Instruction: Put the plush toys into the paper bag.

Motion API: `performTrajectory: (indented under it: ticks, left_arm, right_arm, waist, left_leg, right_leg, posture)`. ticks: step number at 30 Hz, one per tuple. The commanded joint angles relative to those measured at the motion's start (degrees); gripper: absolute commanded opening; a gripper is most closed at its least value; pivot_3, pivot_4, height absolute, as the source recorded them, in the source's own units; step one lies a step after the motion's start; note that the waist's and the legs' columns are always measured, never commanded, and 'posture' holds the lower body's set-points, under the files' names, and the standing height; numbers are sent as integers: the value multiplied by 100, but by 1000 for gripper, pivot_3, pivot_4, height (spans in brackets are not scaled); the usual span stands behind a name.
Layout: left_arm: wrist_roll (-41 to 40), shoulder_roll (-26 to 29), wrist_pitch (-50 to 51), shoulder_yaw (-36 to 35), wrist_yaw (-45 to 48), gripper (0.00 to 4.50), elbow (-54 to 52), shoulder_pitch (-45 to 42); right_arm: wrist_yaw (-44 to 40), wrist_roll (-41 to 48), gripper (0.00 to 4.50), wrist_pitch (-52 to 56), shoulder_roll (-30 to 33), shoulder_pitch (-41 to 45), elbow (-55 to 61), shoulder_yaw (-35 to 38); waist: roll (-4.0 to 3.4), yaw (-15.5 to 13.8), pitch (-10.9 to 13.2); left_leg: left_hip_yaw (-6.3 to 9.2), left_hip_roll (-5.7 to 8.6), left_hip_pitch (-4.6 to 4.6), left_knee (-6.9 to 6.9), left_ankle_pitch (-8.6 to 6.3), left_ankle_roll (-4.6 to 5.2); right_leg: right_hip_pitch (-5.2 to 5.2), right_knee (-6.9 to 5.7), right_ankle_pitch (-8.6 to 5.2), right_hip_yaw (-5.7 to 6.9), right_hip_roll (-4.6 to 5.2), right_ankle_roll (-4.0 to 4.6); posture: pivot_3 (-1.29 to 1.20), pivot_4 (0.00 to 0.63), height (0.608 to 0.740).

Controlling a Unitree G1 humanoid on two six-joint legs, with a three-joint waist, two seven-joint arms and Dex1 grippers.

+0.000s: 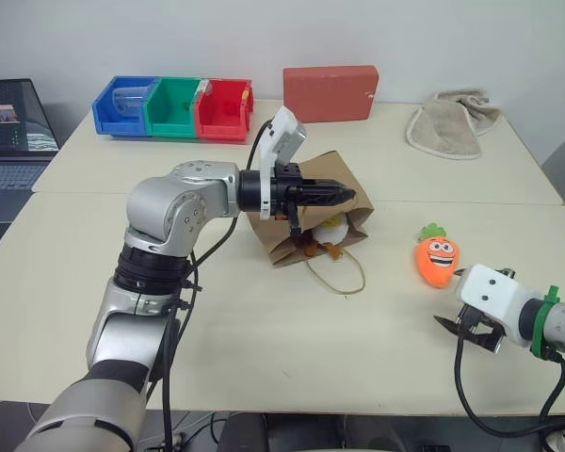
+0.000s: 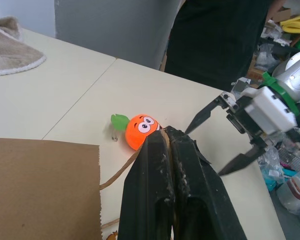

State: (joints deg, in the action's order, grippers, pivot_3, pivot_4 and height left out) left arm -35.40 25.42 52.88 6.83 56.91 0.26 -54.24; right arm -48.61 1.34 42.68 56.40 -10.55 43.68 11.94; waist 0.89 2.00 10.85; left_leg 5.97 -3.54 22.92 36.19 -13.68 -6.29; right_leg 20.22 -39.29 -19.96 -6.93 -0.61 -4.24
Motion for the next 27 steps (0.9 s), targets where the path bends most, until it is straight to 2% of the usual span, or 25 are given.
performTrajectory:
  ticks: [1,5,13,21,23,27]
  left_arm:
    - [-14,36,-115,-93,22,0,-159,-68]
    - [-16,48,-100,-99,8,0,-184,-57]
    - [-43,42,-63,-116,-33,0,-245,-12]
    - [-59,43,-54,-133,-48,0,-267,22]
    - [-67,39,-48,-156,-58,0,-236,4]
    - [-100,42,-25,-203,-46,0,-164,-51]
  right_arm:
    - [541,-532,4097,-833,-34,172,-558,-217]
    - [852,-747,2964,-1211,-253,460,-976,-553]
    - [1168,-1068,73,-1482,-481,892,-1481,-909]
    - [1035,-1037,27,-1543,-425,885,-1483,-733]
    - [882,-829,27,-1506,-436,912,-1323,-575]
    - [-49,320,27,-1114,-335,959,-382,-304]
  waist:
    - [0,2,0]
    - [0,-16,0]
    - [0,-17,0]
    - [0,-18,0]
    - [0,-19,0]
    - [-1,-14,0]
  left_leg:
    - [-1,0,-1,0,0,0]
    - [1,1,3,0,1,-1]
    - [2,0,4,-2,6,-11]
    - [3,0,4,-3,7,-11]
    - [3,0,4,-2,6,-11]
    - [4,0,3,-3,6,-11]
  right_leg:
    - [0,-1,0,0,0,0]
    - [-2,9,0,2,2,0]
    - [-2,11,0,2,2,0]
    - [-2,10,1,4,2,0]
    - [-2,10,1,4,2,0]
    - [-3,8,1,5,2,0]
  posture:
    - [0,150,740]
    - [0,150,740]
    - [0,150,740]
    - [0,150,740]
    - [0,150,740]
    - [0,150,740]
